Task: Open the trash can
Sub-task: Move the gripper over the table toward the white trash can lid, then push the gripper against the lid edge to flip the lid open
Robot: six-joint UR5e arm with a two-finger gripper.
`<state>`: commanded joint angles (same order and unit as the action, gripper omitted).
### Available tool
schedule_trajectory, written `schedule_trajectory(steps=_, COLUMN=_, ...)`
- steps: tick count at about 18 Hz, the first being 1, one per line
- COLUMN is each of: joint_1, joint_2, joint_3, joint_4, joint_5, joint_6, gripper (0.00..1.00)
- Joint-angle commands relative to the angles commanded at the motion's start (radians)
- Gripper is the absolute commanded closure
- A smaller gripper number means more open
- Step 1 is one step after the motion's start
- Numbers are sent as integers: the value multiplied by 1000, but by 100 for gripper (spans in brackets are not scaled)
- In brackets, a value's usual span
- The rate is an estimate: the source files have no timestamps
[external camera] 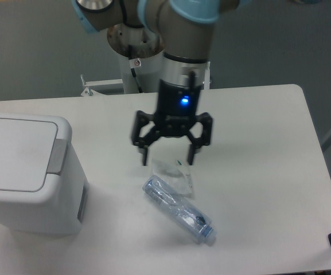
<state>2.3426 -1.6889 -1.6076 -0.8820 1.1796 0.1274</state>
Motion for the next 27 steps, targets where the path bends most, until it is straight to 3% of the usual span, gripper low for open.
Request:
schedule_trajectory(steps=8, joint_1=-86, joint_2=6, joint_3=-6, joint_4=0, joint_5=-3, joint_6=-31, gripper=0)
schedule_trajectory(steps=18, joint_1=-109, joint_2=-35, joint_3=-15, joint_4=0, joint_5=-2, joint_6=-35, gripper=0)
schedule_trajectory(steps=27, joint_1=-123, joint_2=-29, joint_3=-15, joint_4=0, joint_5=-2, joint_6=-38, gripper=0)
